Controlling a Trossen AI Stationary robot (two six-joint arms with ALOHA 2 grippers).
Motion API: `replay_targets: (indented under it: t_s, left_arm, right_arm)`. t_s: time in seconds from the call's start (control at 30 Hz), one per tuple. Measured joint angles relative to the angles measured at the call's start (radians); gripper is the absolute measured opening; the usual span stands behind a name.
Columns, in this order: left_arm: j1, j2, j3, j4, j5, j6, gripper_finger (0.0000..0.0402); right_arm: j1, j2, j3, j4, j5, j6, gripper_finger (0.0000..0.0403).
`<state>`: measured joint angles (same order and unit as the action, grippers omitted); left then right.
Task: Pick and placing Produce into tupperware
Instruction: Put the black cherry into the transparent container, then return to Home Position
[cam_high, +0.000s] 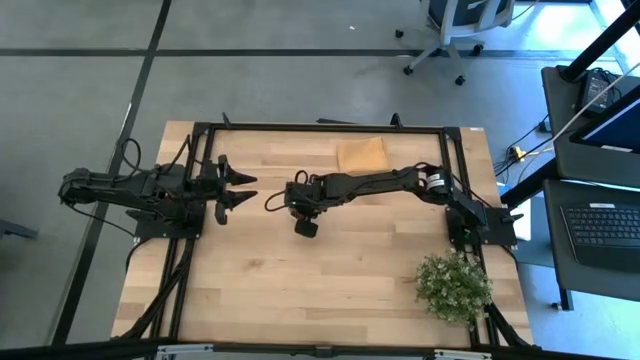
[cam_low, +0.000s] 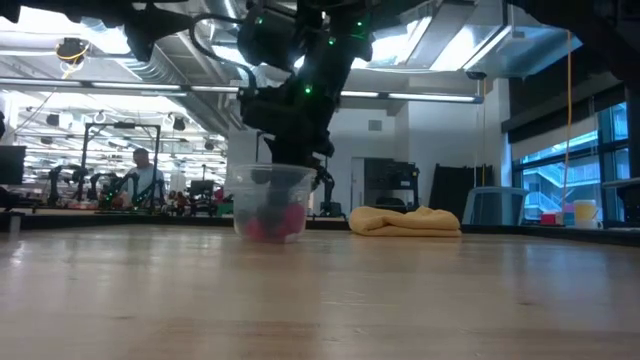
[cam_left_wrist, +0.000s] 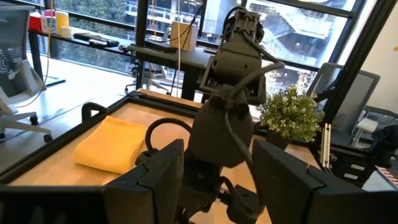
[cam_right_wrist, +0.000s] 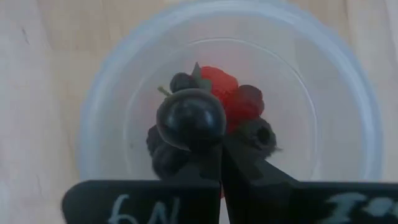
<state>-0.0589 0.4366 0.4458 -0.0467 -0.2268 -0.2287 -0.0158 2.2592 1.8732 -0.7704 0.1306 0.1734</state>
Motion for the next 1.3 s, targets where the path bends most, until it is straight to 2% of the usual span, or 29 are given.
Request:
replay_targets:
  t_s: [0.2,0.73,1.03,1.17,1.3]
  left_arm:
    - [0.0,0.0,0.0,0.0,0.0,-0.001,0.0184]
    - [0.0,0.0,0.0,-0.001,0.0,-0.001,0.0184]
    - [0.0,-0.002,-0.001,-0.005,0.0,-0.005,0.0184]
    - [0.0,-0.018,-0.002,-0.01,0.0,-0.005,0.0184]
    - [0.0,-0.039,-0.002,-0.015,0.0,0.0,0.0184]
  right_arm:
    - [0.0,0.001,0.0,-0.003,0.0,0.0,0.0007]
    - [0.0,-0.022,0.027,-0.05,0.001,0.027,0.0091]
    - [0.002,-0.214,0.044,-0.114,0.035,-0.022,0.0099]
    - [0.016,-0.362,-0.024,-0.115,0.17,-0.014,0.0099]
    - [0.051,-0.551,-0.216,-0.046,0.332,0.031,0.0099]
